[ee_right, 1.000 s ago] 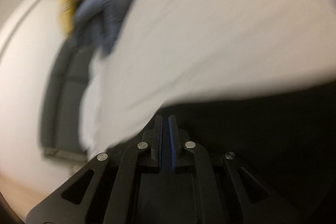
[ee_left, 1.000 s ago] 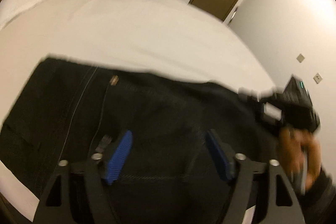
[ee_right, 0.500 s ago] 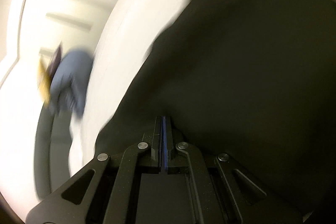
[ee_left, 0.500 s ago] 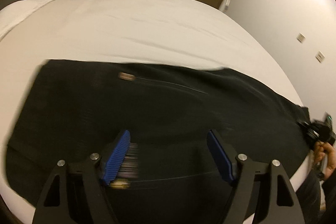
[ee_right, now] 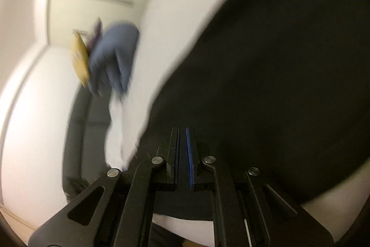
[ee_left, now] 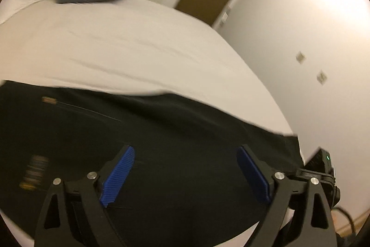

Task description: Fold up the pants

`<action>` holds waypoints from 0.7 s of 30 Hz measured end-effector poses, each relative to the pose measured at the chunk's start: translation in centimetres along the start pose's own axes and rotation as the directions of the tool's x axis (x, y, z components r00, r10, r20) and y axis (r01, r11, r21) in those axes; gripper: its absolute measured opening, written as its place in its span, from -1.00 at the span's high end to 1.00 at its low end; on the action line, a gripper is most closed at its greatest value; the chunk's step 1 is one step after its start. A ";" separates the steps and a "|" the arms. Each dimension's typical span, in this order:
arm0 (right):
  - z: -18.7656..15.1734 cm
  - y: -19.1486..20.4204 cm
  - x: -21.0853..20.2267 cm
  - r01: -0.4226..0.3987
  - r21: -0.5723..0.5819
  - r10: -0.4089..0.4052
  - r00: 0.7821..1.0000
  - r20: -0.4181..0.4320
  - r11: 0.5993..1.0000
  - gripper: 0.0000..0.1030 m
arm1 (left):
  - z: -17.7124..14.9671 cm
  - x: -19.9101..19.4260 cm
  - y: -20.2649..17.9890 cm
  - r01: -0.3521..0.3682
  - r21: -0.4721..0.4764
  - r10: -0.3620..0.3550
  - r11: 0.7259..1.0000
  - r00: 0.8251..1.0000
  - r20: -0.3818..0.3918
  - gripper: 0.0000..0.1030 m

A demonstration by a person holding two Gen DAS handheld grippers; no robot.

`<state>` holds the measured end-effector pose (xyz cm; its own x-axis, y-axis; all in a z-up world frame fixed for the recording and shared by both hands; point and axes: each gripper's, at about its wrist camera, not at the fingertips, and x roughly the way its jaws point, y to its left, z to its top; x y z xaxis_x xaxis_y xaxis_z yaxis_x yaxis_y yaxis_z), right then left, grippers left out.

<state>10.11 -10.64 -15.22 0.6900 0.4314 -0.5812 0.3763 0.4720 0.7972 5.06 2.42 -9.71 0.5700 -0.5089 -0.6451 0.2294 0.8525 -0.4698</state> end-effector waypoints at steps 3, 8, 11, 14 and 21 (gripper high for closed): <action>2.4 -1.2 4.3 0.081 0.036 -0.082 0.996 0.033 0.996 1.00 | -0.7 4.7 -1.2 -0.021 -0.016 0.019 1.000 0.992 -0.126 -0.54; 4.9 -7.3 0.6 0.079 0.150 -0.114 0.963 0.242 0.986 1.00 | -1.7 4.7 1.6 -0.015 -0.080 0.002 0.997 0.988 -0.155 -0.05; 8.3 -11.9 -5.7 0.067 0.229 -0.152 0.912 0.381 0.971 1.00 | -1.6 3.7 4.5 -0.018 -0.158 -0.009 0.987 0.986 -0.166 0.69; 10.1 -14.6 -12.3 0.074 0.279 -0.204 0.857 0.474 0.957 1.00 | -1.8 2.2 7.6 -0.023 -0.237 -0.016 0.971 0.986 -0.164 0.96; 10.8 -8.8 -15.0 0.070 0.200 -0.170 0.822 0.544 0.977 0.92 | 2.7 -2.6 7.1 -0.019 -0.218 0.012 0.976 0.999 -0.031 0.96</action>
<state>3.13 -29.57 -11.76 0.8392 -0.1436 -0.5245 0.5398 0.3376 0.7711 7.32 10.14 -9.77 0.5478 -0.5017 -0.6694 0.0408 0.8153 -0.5777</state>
